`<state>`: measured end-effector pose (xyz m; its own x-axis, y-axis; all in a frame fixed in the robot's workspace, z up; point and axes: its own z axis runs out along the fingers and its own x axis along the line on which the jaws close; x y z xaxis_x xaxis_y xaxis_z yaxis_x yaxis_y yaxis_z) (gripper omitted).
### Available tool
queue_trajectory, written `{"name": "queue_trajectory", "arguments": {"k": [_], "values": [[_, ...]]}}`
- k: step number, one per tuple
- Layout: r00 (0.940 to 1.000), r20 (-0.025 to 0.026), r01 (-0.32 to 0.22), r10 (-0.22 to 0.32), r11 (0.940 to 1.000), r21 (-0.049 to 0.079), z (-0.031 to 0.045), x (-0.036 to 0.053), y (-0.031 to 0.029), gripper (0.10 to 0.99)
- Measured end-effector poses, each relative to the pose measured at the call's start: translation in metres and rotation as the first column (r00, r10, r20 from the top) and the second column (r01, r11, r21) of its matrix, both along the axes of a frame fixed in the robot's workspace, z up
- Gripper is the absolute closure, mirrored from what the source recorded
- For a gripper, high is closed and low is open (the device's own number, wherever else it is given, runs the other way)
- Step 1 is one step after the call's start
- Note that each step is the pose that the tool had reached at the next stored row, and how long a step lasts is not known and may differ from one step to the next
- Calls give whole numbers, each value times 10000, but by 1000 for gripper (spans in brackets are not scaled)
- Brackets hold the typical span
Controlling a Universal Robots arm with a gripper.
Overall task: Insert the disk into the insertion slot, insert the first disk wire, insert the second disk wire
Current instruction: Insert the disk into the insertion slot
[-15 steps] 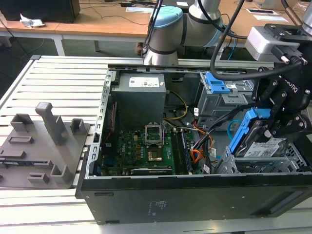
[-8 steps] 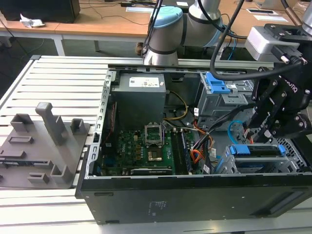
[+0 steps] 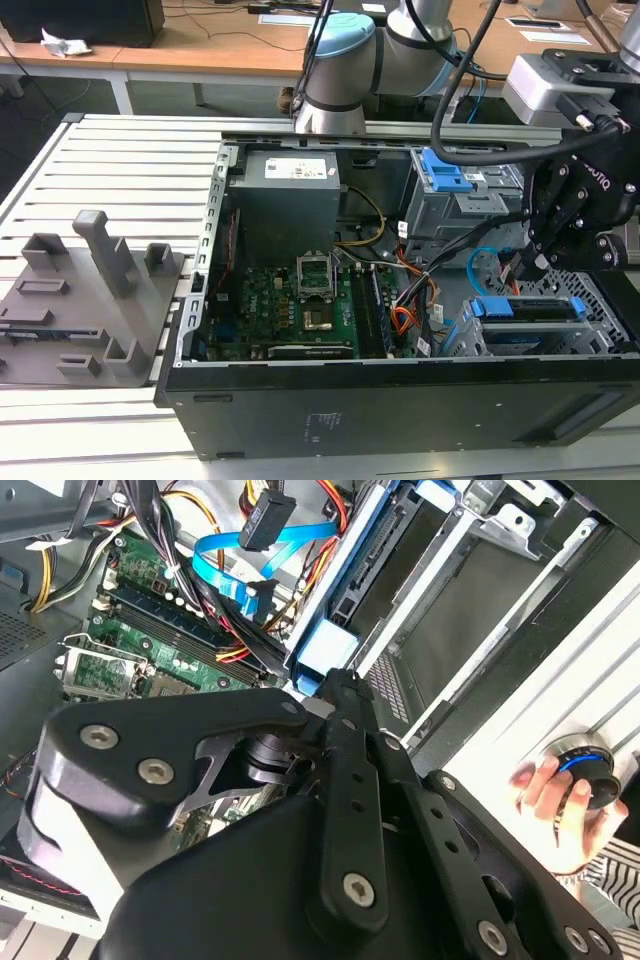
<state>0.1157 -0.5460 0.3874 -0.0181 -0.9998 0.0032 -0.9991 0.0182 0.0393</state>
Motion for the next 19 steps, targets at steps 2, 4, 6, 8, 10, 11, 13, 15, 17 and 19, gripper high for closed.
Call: {"name": "queue_trajectory", "arguments": {"k": [2, 4, 6, 8, 10, 11, 13, 15, 17, 19], "values": [[10000, 0, -1, 1, 10000, 3, -3, 19, 1, 980], [10000, -4, 0, 0, 10000, 1, -18, 35, 0, 980], [10000, -10, 1, -1, 10000, 0, -54, 39, 0, 980], [10000, -13, 0, 0, 10000, 0, -80, 42, 0, 980], [10000, -17, 0, 0, 10000, 0, -124, 49, 0, 980], [10000, -18, 0, 0, 10000, 0, -141, 51, 0, 980], [10000, -22, 0, 0, 10000, 0, -185, 64, 0, 980], [10000, -25, 0, 0, 10000, -1, -217, 74, 0, 980], [10000, -27, 0, 0, 10000, 0, -244, 81, 0, 980], [10000, -28, 0, 0, 10000, 1, -271, 86, 0, 980]]}}
